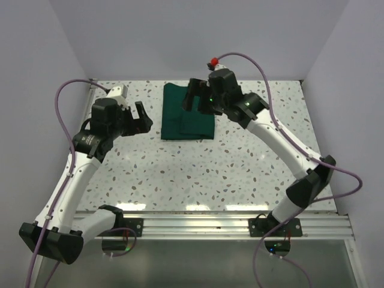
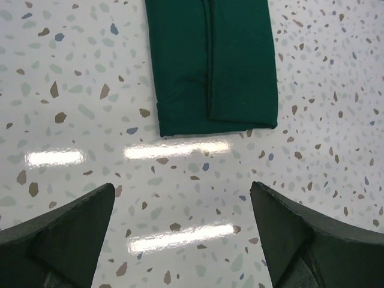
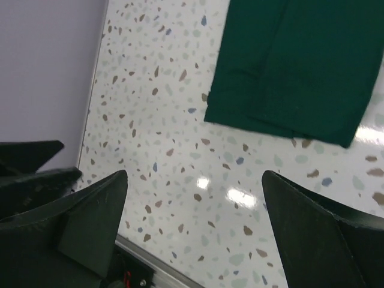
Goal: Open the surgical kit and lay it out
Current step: Open the surgical kit at the center of the board.
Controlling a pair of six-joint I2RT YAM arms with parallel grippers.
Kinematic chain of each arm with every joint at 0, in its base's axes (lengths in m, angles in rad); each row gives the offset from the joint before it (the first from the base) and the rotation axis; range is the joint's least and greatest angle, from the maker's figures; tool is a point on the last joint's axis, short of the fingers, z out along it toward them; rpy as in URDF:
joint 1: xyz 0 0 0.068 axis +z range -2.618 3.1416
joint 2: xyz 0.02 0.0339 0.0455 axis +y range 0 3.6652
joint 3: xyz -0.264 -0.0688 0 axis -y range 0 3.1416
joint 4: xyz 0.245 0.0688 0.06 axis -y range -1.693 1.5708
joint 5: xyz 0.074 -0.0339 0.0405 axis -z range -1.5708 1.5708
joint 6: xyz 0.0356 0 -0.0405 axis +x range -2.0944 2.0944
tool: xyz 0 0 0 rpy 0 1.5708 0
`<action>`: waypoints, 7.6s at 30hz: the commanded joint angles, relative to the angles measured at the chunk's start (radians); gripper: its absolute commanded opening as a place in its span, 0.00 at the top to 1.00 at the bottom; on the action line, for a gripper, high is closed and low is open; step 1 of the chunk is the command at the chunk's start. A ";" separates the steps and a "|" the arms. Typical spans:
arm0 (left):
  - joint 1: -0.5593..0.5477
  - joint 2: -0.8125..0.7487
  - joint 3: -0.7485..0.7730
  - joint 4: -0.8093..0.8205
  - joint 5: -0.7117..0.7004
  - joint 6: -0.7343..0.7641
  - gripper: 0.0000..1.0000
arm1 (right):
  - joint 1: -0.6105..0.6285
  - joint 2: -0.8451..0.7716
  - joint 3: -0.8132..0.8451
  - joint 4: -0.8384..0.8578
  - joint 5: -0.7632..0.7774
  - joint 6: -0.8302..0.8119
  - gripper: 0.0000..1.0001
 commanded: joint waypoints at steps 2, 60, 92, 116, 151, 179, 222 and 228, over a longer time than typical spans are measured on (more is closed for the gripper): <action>-0.001 -0.010 -0.015 -0.070 -0.044 0.075 0.01 | 0.120 0.219 0.288 -0.218 0.207 -0.103 0.02; -0.012 -0.248 -0.233 -0.201 -0.224 0.021 0.01 | 0.112 1.039 0.822 -0.308 0.379 -0.092 0.62; -0.032 0.031 -0.078 0.047 -0.066 0.056 0.02 | -0.254 0.347 0.164 -0.328 0.537 -0.123 1.00; -0.457 1.061 0.563 -0.062 -0.408 -0.067 0.19 | -0.437 0.114 -0.006 -0.371 0.280 -0.138 0.02; -0.475 1.229 0.743 -0.100 -0.446 -0.071 0.46 | -0.437 0.057 -0.131 -0.367 0.212 -0.203 0.02; 0.132 0.604 0.245 -0.109 -0.546 -0.146 0.67 | -0.435 0.335 0.211 -0.381 0.165 -0.212 0.02; 0.122 -0.071 -0.101 -0.458 -0.404 -0.318 0.06 | -0.575 1.158 1.000 -0.014 -0.036 -0.144 0.13; 0.120 -0.107 -0.121 -0.501 -0.429 -0.346 0.07 | -0.581 1.209 1.003 -0.008 -0.061 -0.134 0.18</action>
